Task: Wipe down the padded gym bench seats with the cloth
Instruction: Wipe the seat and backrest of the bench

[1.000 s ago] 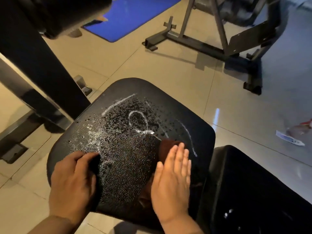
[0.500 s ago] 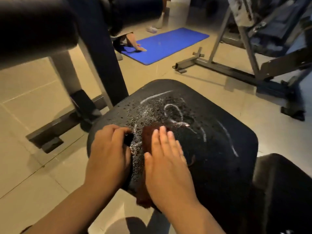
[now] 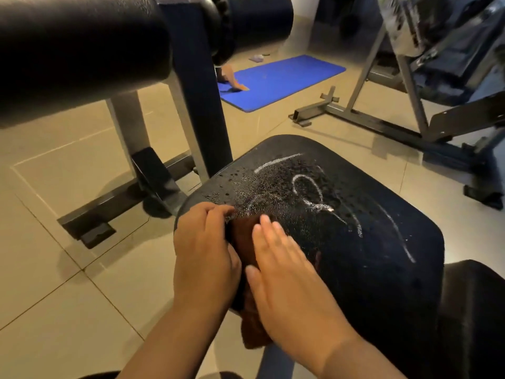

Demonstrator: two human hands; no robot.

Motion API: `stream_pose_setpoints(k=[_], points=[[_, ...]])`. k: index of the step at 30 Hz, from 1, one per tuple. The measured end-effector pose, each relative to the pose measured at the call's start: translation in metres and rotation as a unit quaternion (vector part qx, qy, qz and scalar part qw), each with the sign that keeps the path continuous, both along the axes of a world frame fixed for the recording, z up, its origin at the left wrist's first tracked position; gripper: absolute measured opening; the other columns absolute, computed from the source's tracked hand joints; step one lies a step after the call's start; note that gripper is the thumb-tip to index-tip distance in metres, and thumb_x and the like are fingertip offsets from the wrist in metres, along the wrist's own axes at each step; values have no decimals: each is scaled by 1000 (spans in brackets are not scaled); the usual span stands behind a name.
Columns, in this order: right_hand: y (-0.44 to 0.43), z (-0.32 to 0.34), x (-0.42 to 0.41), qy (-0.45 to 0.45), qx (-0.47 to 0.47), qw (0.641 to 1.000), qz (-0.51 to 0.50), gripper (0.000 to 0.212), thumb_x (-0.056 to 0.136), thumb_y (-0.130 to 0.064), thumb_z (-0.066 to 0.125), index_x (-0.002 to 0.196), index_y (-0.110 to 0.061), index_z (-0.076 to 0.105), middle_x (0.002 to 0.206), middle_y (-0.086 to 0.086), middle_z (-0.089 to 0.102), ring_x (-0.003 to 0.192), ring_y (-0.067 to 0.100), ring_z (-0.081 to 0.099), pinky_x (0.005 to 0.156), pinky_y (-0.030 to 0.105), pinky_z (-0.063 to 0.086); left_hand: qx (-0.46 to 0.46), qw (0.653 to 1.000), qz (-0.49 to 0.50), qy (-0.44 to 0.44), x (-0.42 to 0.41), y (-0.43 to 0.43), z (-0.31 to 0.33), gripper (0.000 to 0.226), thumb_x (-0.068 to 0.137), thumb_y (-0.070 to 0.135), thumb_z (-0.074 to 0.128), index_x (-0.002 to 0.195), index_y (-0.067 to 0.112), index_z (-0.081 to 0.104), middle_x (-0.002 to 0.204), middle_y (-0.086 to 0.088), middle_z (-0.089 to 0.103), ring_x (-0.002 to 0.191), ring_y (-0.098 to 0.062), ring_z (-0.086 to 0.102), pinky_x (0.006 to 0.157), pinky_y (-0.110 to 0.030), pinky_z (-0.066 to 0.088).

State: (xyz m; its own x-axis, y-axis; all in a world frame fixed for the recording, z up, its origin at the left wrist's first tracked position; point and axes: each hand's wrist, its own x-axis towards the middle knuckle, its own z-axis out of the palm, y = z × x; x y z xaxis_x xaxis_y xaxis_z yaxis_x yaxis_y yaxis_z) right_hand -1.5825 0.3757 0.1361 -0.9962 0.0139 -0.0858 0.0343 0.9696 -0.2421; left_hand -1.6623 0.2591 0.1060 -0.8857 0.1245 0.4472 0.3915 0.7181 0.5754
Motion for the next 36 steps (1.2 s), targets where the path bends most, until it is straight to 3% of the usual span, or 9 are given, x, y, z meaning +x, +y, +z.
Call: stream_pose_setpoints(k=[6,10,13,16,22,24,27,33,36], points=[[11,0,-45,38,10,995,-87,64,108,-42,17,160,-20,-14,167,0,-20,153,14,-20,125,34,-9,56,997,-38,-37,-1,3,9,49,77,0,50,119,20,62,120,7,55,117,-6,44,107,-23,32],[-16,-1,-69,52,-14,998,10,60,109,-37,20,160,-28,-11,168,-5,-18,152,13,-21,125,36,-9,162,985,-9,-50,-6,2,20,36,88,8,47,113,29,61,104,21,51,96,15,46,80,-7,35],[-10,5,-36,19,-37,997,63,58,108,-40,18,160,-36,-7,166,-14,-22,149,3,-26,120,25,-17,199,977,19,-79,-9,1,21,35,88,0,50,104,29,60,97,20,50,92,7,49,74,-5,35],[9,10,-14,-27,-3,999,17,62,101,-48,8,158,-37,-12,162,-19,-27,146,-4,-26,122,26,-14,168,983,11,-66,-11,2,19,43,84,-3,49,113,25,60,110,13,52,104,0,46,91,-12,37],[-17,-4,-48,58,-10,995,-75,61,108,-33,24,162,-20,-2,169,2,-11,155,19,-13,126,40,-4,135,989,16,-65,-12,6,16,35,88,4,48,113,26,59,106,16,47,100,0,43,84,-17,37],[-21,-4,-42,45,-29,998,-23,60,107,-30,23,162,-21,0,170,0,-10,155,17,-14,126,39,-5,145,986,19,-75,-12,5,15,35,89,5,49,114,26,60,105,17,47,98,2,42,79,-11,33],[0,-1,-16,27,-24,999,12,59,109,-35,24,162,-22,3,170,-2,-9,154,11,-11,126,34,-4,125,989,7,-76,-11,5,16,40,87,5,47,118,25,61,108,17,47,103,-1,43,85,-21,38],[4,-7,-43,50,-20,994,-98,61,109,-36,24,162,-16,2,169,5,-9,155,21,-10,127,40,-3,93,993,-7,-74,-9,7,17,41,86,6,47,120,25,63,113,12,55,110,-11,50,94,-37,45],[-9,-8,-47,66,-34,996,-43,59,110,-35,25,162,-18,4,170,2,-7,155,19,-10,126,41,-3,87,994,-8,-68,-10,7,15,36,89,11,48,117,28,63,111,13,55,105,-9,51,88,-34,47]])
